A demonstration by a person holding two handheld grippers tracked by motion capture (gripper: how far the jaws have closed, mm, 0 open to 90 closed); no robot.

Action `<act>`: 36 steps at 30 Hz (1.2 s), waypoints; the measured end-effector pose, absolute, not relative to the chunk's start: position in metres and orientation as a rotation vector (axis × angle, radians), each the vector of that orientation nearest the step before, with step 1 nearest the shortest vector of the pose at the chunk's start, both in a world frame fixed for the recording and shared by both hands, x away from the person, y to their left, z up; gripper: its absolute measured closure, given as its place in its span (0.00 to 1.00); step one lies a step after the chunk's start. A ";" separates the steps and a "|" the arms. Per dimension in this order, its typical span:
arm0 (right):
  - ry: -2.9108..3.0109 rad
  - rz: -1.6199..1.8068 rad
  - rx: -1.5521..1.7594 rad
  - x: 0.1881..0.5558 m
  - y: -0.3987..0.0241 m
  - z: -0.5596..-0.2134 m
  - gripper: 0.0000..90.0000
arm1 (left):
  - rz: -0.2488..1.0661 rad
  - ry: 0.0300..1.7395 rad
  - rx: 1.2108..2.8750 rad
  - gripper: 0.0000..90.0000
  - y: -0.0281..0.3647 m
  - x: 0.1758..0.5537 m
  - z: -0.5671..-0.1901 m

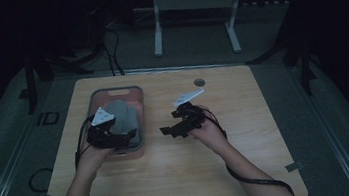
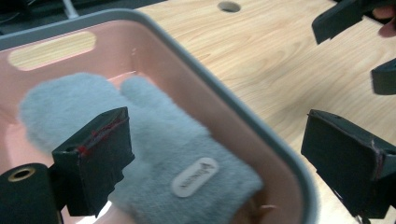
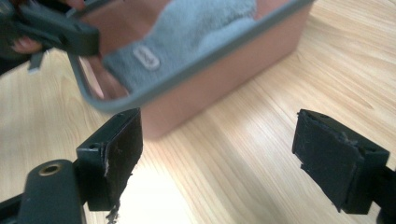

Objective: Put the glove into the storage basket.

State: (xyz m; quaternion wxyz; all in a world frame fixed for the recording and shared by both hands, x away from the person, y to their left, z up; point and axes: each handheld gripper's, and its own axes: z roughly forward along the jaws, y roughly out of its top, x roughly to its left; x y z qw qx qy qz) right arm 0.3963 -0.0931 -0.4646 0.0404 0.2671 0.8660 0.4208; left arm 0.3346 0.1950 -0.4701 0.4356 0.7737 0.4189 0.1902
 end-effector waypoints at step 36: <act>2.584 1.328 0.690 0.340 -0.232 -0.521 0.15 | 0.284 0.716 2.051 0.10 0.073 0.295 -0.527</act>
